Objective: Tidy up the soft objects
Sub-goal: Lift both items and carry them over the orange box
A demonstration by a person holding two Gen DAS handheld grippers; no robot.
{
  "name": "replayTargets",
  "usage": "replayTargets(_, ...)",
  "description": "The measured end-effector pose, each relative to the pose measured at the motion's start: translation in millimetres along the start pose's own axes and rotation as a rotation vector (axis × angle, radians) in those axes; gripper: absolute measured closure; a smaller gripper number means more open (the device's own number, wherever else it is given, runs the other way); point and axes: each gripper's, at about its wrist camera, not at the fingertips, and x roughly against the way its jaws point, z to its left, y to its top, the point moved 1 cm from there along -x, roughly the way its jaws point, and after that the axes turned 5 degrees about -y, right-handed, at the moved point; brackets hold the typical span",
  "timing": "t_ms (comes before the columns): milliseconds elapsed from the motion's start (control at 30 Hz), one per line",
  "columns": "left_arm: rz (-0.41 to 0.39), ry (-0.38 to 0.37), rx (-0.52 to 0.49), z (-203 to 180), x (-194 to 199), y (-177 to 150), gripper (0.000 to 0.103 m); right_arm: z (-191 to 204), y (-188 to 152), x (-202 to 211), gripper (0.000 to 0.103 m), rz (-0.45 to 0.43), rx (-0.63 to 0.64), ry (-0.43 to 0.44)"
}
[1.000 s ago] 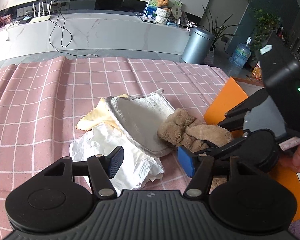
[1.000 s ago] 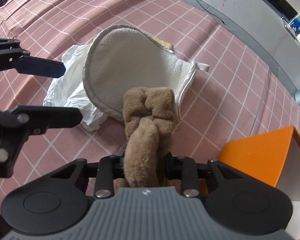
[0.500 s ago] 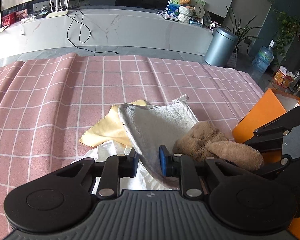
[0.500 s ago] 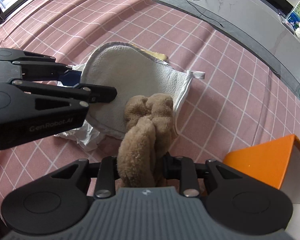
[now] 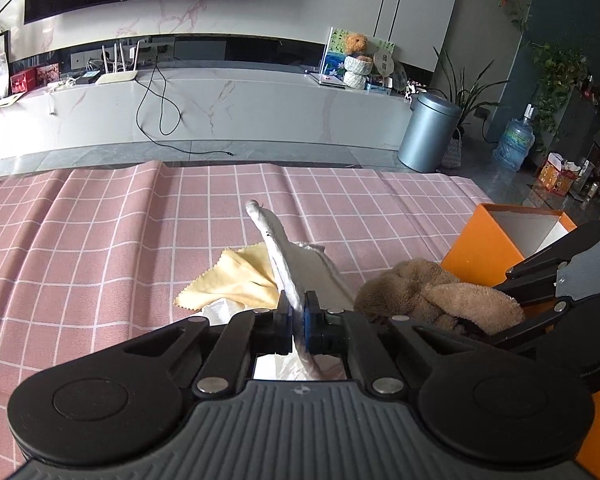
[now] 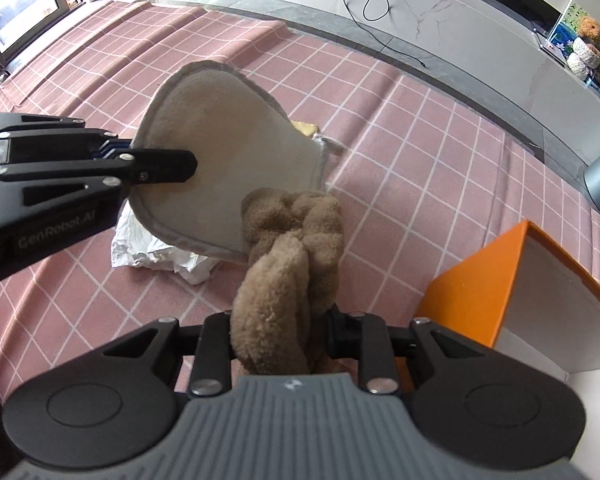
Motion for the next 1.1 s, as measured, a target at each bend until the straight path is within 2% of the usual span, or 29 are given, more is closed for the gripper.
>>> replayTargets(333,-0.073,0.001,-0.056,-35.8,63.0,0.1,0.098,0.4,-29.5,67.8,0.081,-0.126,-0.053,0.010)
replayTargets(767,-0.169,0.012,-0.149,-87.1,127.5,1.5,0.098,0.7,-66.0,163.5,0.082,-0.307,-0.071,-0.029)
replayTargets(933,-0.213,0.014,-0.167,-99.9,147.2,9.5,0.098,-8.0,-71.5,210.0,0.082,-0.406,-0.081,-0.058)
replayTargets(1100,-0.238,-0.037,-0.186,-117.9,155.7,22.2,0.098,-25.0,-75.5,248.0,0.082,-0.465,-0.084,-0.133)
